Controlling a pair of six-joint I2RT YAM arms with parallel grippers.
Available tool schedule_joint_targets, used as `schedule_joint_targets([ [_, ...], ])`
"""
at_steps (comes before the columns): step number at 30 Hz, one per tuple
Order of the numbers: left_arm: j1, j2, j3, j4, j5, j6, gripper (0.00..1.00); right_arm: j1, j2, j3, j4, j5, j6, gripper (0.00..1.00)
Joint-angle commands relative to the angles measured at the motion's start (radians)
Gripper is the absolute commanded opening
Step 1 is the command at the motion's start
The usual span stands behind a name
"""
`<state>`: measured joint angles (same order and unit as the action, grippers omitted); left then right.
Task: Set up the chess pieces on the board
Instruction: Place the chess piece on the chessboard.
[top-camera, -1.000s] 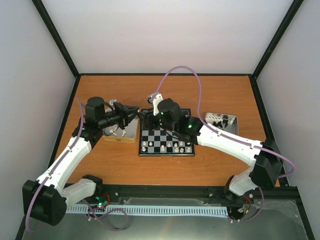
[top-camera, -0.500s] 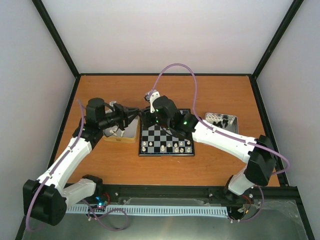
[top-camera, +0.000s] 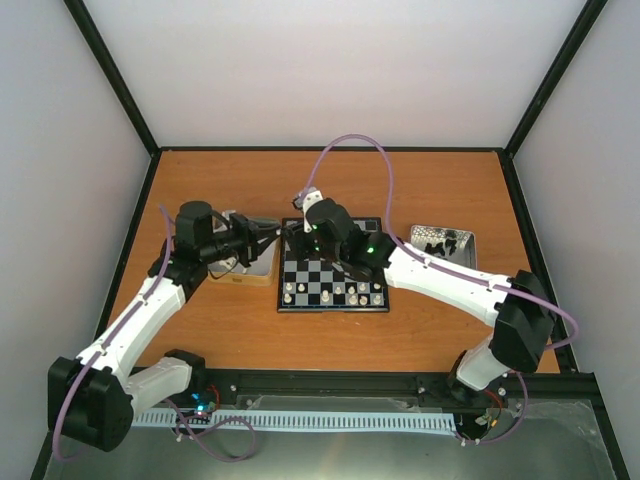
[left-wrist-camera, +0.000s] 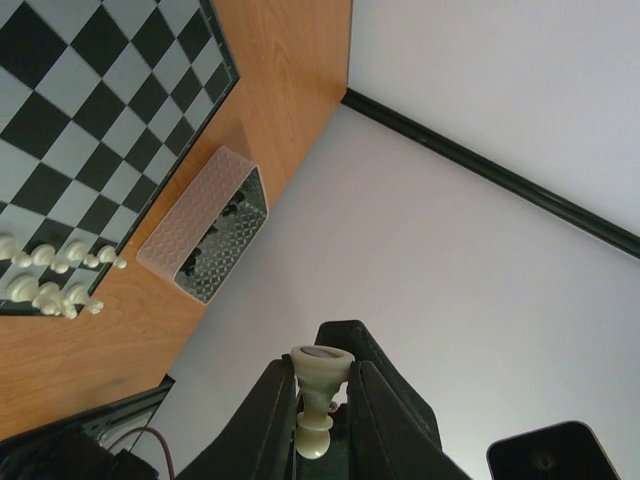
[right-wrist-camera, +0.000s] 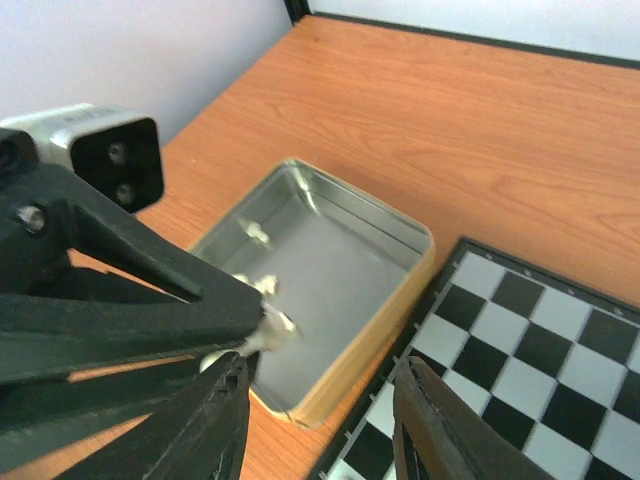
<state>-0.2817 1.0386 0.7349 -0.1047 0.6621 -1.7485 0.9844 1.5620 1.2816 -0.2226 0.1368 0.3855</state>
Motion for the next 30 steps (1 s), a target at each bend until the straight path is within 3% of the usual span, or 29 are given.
schedule_joint_targets([
  [1,-0.017,-0.009,-0.027,-0.021,0.060,0.002,0.04,0.002,-0.080,-0.054,-0.051,0.076,0.039,0.42],
  [13,-0.178,0.080,-0.061,-0.108,0.057,0.064,0.04,-0.058,-0.326,-0.278,-0.170,0.173,0.195,0.43],
  [20,-0.313,0.198,-0.063,-0.114,0.083,0.044,0.04,-0.096,-0.390,-0.315,-0.204,0.203,0.226,0.43],
  [30,-0.321,0.314,0.017,-0.175,0.036,0.111,0.03,-0.116,-0.425,-0.338,-0.201,0.205,0.232,0.43],
])
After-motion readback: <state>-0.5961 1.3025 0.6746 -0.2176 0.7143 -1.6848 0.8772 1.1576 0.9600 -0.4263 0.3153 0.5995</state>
